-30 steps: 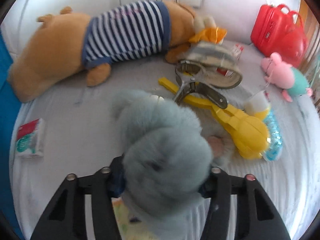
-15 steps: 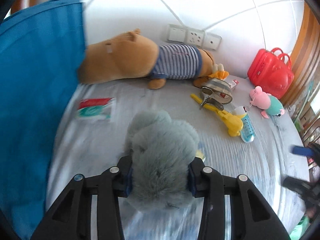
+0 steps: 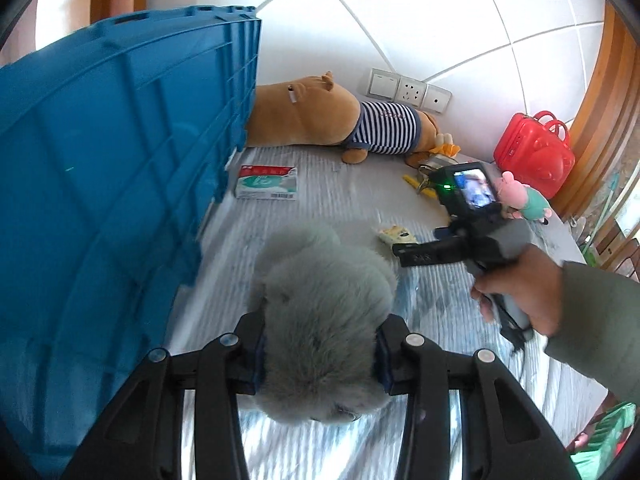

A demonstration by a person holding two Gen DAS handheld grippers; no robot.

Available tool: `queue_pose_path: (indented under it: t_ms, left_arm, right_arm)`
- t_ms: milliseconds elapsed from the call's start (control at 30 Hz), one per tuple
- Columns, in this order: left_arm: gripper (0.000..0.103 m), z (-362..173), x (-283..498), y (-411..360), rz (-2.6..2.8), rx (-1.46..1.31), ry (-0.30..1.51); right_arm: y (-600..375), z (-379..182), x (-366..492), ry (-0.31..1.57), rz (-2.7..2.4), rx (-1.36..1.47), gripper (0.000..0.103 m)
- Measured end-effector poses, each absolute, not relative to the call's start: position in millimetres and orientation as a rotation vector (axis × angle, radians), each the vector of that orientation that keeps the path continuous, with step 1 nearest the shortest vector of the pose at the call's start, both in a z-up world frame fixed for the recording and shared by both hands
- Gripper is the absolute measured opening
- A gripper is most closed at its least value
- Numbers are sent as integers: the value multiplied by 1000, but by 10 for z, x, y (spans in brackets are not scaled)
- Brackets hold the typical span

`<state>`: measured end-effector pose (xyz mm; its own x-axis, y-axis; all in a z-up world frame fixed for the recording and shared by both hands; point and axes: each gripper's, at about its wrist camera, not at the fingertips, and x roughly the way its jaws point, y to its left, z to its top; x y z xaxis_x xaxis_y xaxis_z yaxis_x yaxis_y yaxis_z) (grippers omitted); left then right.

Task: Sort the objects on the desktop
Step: 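Grasp the yellow-green wet-wipe pack with the right tool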

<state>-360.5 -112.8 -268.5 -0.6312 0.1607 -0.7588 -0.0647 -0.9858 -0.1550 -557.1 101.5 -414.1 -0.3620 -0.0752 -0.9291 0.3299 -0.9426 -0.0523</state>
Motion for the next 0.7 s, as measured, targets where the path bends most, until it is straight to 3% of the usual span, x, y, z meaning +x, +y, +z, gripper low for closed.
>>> queue_pose_path:
  t_ms: [33, 167, 267, 700]
  left_arm:
    - [40, -2669, -3574, -1155, 2723, -1282, -176]
    - [40, -2601, -3462, -1204, 2709, -1261, -171]
    - [40, -2533, -3405, -1201, 2690, -1242, -163]
    - [40, -1536, -3138, -1115, 2645, -985, -104]
  right_arm:
    - [1008, -4181, -5598, 337, -2380, 1624, 77]
    - [1021, -4235, -5635, 327, -2381, 1671, 42]
    - [1076, -4150, -5579, 270, -2385, 1680, 29]
    - [1159, -2783, -4733, 197, -2486, 1510, 24]
